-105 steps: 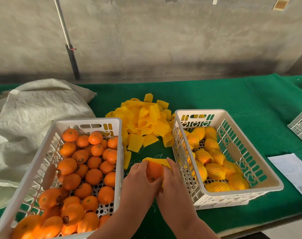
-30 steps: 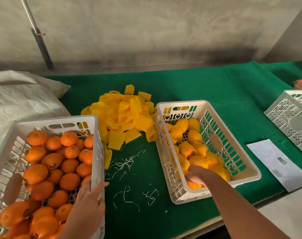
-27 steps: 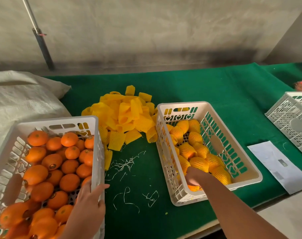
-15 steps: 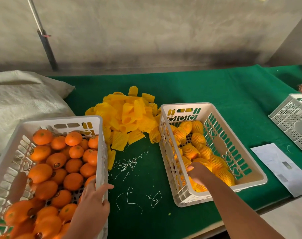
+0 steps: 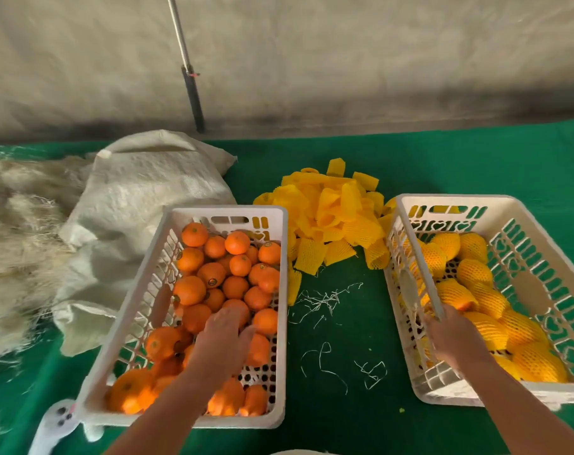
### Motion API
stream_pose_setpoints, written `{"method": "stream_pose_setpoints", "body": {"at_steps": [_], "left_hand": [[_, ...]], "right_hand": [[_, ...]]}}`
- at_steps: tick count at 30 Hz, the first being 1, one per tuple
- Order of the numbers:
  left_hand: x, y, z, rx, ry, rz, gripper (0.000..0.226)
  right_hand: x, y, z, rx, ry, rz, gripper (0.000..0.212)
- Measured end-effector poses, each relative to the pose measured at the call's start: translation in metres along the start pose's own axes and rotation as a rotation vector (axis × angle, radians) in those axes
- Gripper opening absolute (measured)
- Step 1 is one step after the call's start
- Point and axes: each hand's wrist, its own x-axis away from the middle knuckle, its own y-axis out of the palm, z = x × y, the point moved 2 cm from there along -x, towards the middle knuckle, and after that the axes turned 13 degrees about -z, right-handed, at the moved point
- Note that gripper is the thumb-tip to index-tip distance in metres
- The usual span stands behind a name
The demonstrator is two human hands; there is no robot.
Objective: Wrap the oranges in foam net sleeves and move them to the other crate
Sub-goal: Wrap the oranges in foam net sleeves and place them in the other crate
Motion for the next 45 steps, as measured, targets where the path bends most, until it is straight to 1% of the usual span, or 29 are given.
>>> {"method": "stream_pose_setpoints", "body": {"at_steps": [1, 3, 4, 5, 8, 10, 12, 15, 18, 20, 21, 22, 23, 25, 26, 27, 28, 29, 30, 31, 33, 34, 36, 37, 38, 42, 45], "left_hand": [[-0.001, -0.003, -0.015, -0.112, -0.053, -0.118, 0.035], [0.005, -0.001, -0.036, -0.258, -0.105, -0.38, 0.035], [0.01, 0.002, -0.042, -0.321, -0.106, -0.459, 0.04], [0.014, 0.006, -0.047, -0.379, -0.096, -0.493, 0.046], [0.016, 0.012, -0.056, -0.38, -0.08, -0.439, 0.065], [0.014, 0.01, -0.06, -0.427, -0.098, -0.445, 0.08], [0.012, 0.006, -0.063, -0.494, -0.123, -0.455, 0.087], [0.01, 0.004, -0.067, -0.452, -0.119, -0.448, 0.086], [0.009, -0.004, -0.066, -0.339, -0.064, -0.377, 0.079], [0.009, -0.015, -0.061, -0.151, -0.009, -0.277, 0.074], [0.008, -0.023, -0.056, 0.011, 0.013, -0.22, 0.071], [0.008, -0.031, -0.049, 0.23, 0.035, -0.186, 0.067], [0.007, -0.037, -0.038, 0.505, 0.052, -0.19, 0.063], [0.004, -0.039, -0.012, 1.106, 0.087, -0.309, 0.057], [0.001, -0.037, 0.001, 1.364, 0.084, -0.368, 0.058], [-0.001, -0.034, 0.014, 1.578, 0.06, -0.398, 0.059], [-0.003, -0.03, 0.027, 1.74, 0.034, -0.404, 0.06], [-0.005, -0.027, 0.039, 1.82, 0.036, -0.399, 0.062], [-0.006, -0.024, 0.05, 1.82, 0.065, -0.39, 0.064], [-0.008, -0.022, 0.061, 1.77, 0.111, -0.368, 0.066], [-0.009, -0.02, 0.078, 1.584, 0.194, -0.284, 0.065], [-0.01, -0.02, 0.086, 1.445, 0.238, -0.223, 0.064], [-0.009, -0.022, 0.099, 1.045, 0.318, -0.081, 0.067], [-0.01, -0.021, 0.106, 0.856, 0.348, -0.029, 0.069], [-0.013, -0.019, 0.112, 0.722, 0.371, 0.007, 0.07], [-0.027, -0.005, 0.128, 0.325, 0.502, 0.062, 0.071], [-0.037, 0.007, 0.128, 0.139, 0.553, 0.035, 0.075]], "right_hand": [[0.0, 0.001, 0.001, -0.076, 0.001, 0.024, 0.021], [-0.001, 0.001, 0.004, -0.18, 0.017, 0.064, 0.017], [-0.001, 0.001, 0.005, -0.195, 0.023, 0.061, 0.017], [-0.001, 0.001, 0.005, -0.214, 0.024, 0.049, 0.017], [0.0, 0.001, 0.005, -0.221, 0.018, 0.037, 0.018], [0.0, 0.0, 0.005, -0.219, 0.02, 0.033, 0.019], [0.001, 0.0, 0.004, -0.229, 0.012, 0.034, 0.019], [0.004, -0.001, 0.001, -0.225, 0.001, 0.039, 0.018], [0.005, -0.001, 0.001, -0.212, -0.005, 0.038, 0.019], [0.006, -0.002, 0.0, -0.207, -0.008, 0.036, 0.019], [0.007, -0.002, -0.001, -0.209, -0.006, 0.035, 0.018], [0.007, -0.002, -0.001, -0.214, -0.005, 0.034, 0.018], [0.006, -0.003, -0.001, -0.217, -0.005, 0.035, 0.017], [0.005, -0.003, -0.001, -0.212, -0.009, 0.039, 0.018], [0.005, -0.003, 0.0, -0.204, -0.01, 0.044, 0.019], [0.005, -0.002, 0.0, -0.199, -0.008, 0.051, 0.019], [0.004, -0.002, 0.001, -0.198, -0.004, 0.058, 0.019], [0.003, -0.001, 0.002, -0.195, 0.0, 0.064, 0.019], [0.002, -0.001, 0.003, -0.192, 0.008, 0.069, 0.019], [0.001, 0.0, 0.004, -0.189, 0.015, 0.071, 0.019], [0.0, 0.0, 0.005, -0.2, 0.026, 0.072, 0.018], [-0.001, 0.0, 0.005, -0.206, 0.025, 0.074, 0.017], [-0.001, 0.001, 0.005, -0.205, 0.021, 0.082, 0.017], [-0.001, 0.001, 0.005, -0.201, 0.019, 0.085, 0.019], [-0.001, 0.001, 0.005, -0.196, 0.018, 0.085, 0.02], [0.001, 0.0, 0.004, -0.207, 0.028, 0.08, 0.021], [0.005, -0.001, 0.001, -0.215, 0.022, 0.086, 0.025]]}}
